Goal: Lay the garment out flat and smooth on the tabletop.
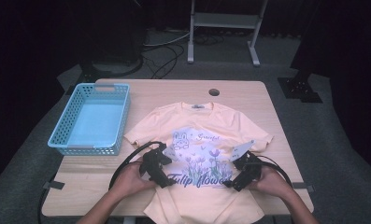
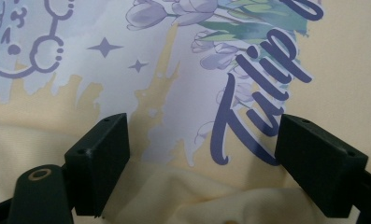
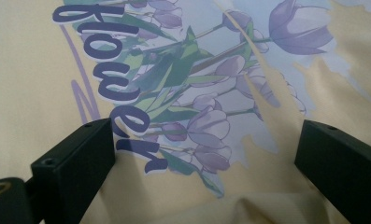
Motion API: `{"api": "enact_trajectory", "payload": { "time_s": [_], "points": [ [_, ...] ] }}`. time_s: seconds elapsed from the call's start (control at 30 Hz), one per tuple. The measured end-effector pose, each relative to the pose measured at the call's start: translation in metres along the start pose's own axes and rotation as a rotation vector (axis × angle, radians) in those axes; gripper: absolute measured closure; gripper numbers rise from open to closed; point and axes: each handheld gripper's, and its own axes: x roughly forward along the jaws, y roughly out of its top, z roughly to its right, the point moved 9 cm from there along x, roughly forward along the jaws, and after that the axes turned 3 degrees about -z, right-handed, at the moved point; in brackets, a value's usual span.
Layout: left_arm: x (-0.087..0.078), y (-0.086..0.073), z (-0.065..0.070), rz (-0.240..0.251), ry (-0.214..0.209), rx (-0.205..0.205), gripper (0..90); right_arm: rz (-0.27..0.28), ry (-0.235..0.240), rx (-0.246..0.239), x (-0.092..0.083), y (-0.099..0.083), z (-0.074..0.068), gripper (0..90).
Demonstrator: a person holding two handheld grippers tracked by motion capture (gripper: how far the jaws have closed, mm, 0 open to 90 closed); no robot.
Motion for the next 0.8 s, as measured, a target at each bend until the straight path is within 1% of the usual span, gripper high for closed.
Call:
{"api": "enact_trajectory", "payload": {
  "time_s": [0.1, 0.2, 0.33, 0.5, 0.57, 0.73, 0.8],
  "points": [
    [0.001, 0.003, -0.013, 0.002, -0.003, -0.025, 17.5, 0.001, -0.003, 0.008, 0.002, 0.004, 0.009, 3.7],
    [0.002, 0.007, -0.026, 0.009, 0.002, -0.034, 17.5, 0.004, -0.008, 0.015, 0.004, 0.007, 0.019, 3.7],
    [0.005, 0.013, -0.041, 0.023, 0.007, -0.058, 17.4, 0.001, -0.012, 0.026, 0.006, 0.012, 0.031, 3.7],
    [0.007, 0.018, -0.054, 0.025, 0.020, -0.069, 17.4, -0.002, -0.016, 0.030, 0.009, 0.016, 0.046, 3.6],
    [0.008, 0.020, -0.059, 0.021, 0.029, -0.067, 17.3, -0.005, -0.019, 0.040, 0.010, 0.018, 0.050, 3.5],
    [0.011, 0.025, -0.069, 0.006, 0.049, -0.072, 17.3, -0.008, -0.024, 0.052, 0.012, 0.022, 0.061, 3.5],
    [0.012, 0.027, -0.073, -0.004, 0.050, -0.080, 17.2, -0.005, -0.028, 0.056, 0.012, 0.024, 0.064, 3.4]
  ]
}}
